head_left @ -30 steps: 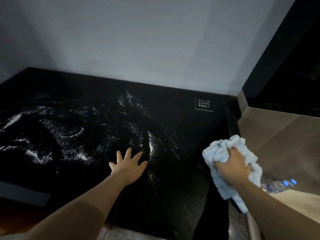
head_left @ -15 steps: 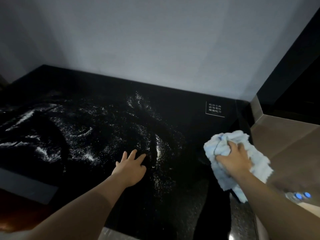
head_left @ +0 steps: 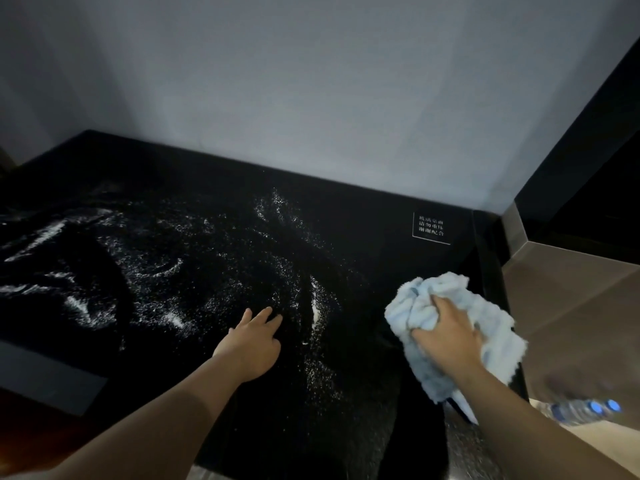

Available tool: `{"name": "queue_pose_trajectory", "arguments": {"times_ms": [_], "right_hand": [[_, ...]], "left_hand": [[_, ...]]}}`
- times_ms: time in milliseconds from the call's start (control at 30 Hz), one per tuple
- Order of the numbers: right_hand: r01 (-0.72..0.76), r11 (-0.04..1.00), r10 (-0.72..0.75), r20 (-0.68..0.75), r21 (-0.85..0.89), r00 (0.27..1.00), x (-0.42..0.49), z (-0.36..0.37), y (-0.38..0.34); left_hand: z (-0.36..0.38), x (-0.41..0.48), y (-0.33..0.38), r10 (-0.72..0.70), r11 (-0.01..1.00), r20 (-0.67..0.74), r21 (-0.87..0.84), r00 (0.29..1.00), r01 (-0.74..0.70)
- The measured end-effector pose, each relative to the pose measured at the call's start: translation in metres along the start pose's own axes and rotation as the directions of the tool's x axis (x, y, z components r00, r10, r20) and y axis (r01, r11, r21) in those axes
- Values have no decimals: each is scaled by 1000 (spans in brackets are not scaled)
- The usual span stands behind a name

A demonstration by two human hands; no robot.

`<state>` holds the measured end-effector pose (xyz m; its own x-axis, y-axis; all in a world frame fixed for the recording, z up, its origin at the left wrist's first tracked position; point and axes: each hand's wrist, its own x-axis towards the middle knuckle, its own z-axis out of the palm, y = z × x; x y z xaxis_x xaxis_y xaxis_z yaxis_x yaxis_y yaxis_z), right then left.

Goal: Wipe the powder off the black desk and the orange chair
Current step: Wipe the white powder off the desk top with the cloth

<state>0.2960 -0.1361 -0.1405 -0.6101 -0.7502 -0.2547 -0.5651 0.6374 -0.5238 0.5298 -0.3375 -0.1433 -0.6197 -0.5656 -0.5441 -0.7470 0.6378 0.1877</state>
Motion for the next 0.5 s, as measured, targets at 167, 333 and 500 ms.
{"name": "queue_pose_trajectory", "arguments": {"times_ms": [167, 333, 500], "right_hand": [[105, 988, -116, -101, -111, 988, -29, 67, -54], [403, 891, -450, 279, 209, 849, -38, 62, -50], [-284, 959, 273, -283, 3, 919, -24, 18, -5]], "left_hand": [[1, -2, -2, 21, 999, 25, 28, 999, -22], [9, -12, -7, 81, 996, 1, 21, 997, -81], [30, -32, -10, 93, 994, -21, 53, 995, -91]]}}
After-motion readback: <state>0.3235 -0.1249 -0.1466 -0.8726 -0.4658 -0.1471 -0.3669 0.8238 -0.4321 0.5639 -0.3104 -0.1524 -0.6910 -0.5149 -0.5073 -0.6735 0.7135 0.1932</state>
